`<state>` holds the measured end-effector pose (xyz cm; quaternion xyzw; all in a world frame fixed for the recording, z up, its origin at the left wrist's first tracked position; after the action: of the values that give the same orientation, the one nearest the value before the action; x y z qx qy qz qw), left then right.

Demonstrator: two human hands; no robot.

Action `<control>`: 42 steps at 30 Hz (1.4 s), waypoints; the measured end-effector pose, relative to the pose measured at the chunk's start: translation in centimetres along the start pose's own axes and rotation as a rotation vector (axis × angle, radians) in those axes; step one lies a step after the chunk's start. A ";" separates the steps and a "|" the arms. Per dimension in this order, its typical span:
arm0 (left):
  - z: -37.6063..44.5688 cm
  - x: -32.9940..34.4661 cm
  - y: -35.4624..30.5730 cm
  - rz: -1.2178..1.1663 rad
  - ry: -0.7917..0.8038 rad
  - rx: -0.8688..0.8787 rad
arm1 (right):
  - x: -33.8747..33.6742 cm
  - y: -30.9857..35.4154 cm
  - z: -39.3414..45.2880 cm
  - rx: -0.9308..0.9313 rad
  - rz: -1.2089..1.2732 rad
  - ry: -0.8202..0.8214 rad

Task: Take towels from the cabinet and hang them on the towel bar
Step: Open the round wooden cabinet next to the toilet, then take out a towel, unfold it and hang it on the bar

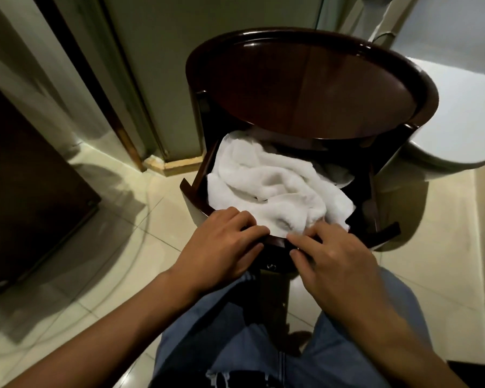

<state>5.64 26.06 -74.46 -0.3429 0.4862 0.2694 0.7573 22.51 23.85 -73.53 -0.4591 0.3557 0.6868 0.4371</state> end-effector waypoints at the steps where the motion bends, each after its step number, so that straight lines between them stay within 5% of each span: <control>1: -0.5 -0.1 -0.3 -0.006 0.000 0.003 | -0.1 0.3 -0.5 -0.011 0.007 0.001; 17: 3.0 -2.6 0.1 -0.050 0.038 -0.032 | -1.2 -0.6 2.6 0.040 0.046 0.091; 24: 9.8 3.3 4.5 0.148 0.512 -0.097 | 3.5 -3.3 8.8 0.002 -0.132 0.480; 30: 10.7 6.7 7.4 0.209 0.741 -0.219 | 9.2 -4.8 9.3 0.125 -0.063 0.782; 37: 10.5 7.1 8.0 0.145 0.448 -0.129 | 9.3 -4.5 10.2 0.124 -0.056 0.620; 42: 10.9 5.7 6.7 0.191 0.381 -0.072 | 8.6 -4.8 10.5 0.119 -0.022 0.501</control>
<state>8.82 39.14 -78.28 -0.3668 0.6409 0.2874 0.6100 21.97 37.29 -78.64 -0.5923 0.4875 0.5247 0.3690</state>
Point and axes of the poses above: each hand's wrist, its own z-axis towards the middle knuckle, its own x-axis out of the palm, y = z × x, the point moved 6 cm from there along z, towards the middle knuckle, and after that the axes turned 5 degrees about -z, right-handed, at the moved point
